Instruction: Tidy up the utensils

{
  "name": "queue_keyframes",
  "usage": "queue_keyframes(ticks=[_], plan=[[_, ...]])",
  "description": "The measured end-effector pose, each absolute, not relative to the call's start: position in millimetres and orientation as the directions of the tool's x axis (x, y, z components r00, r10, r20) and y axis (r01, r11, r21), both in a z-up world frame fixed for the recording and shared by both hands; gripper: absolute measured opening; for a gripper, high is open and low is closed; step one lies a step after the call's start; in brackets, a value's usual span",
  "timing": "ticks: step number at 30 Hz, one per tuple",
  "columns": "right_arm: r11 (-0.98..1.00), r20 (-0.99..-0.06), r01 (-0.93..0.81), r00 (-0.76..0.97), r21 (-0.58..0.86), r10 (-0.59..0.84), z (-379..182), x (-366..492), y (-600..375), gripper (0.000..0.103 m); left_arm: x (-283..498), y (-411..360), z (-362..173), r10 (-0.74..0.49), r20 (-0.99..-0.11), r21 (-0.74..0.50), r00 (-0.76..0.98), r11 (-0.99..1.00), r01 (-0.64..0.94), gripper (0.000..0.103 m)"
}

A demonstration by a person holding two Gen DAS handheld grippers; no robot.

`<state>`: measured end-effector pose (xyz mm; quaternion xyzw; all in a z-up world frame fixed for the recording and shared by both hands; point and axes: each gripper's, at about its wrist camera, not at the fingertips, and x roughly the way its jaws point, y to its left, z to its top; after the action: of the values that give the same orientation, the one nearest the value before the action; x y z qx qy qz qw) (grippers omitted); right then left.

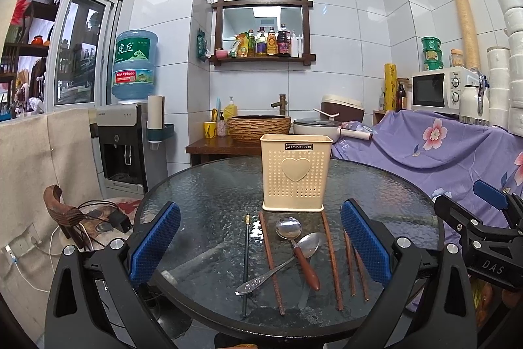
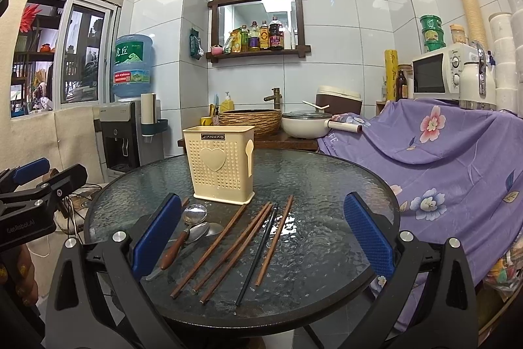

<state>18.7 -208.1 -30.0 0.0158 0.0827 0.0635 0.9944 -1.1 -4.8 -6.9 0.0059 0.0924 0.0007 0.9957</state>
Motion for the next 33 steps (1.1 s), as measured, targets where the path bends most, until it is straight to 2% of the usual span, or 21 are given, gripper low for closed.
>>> queue_keyframes(ticks=[33], plan=[[0.991,-0.168,-0.125,0.977,0.042,0.130,-31.8,19.2,-207.8,0.098,2.3,-3.2,-12.8,0.000,-0.195,0.006,0.981,1.000,0.002,0.097]])
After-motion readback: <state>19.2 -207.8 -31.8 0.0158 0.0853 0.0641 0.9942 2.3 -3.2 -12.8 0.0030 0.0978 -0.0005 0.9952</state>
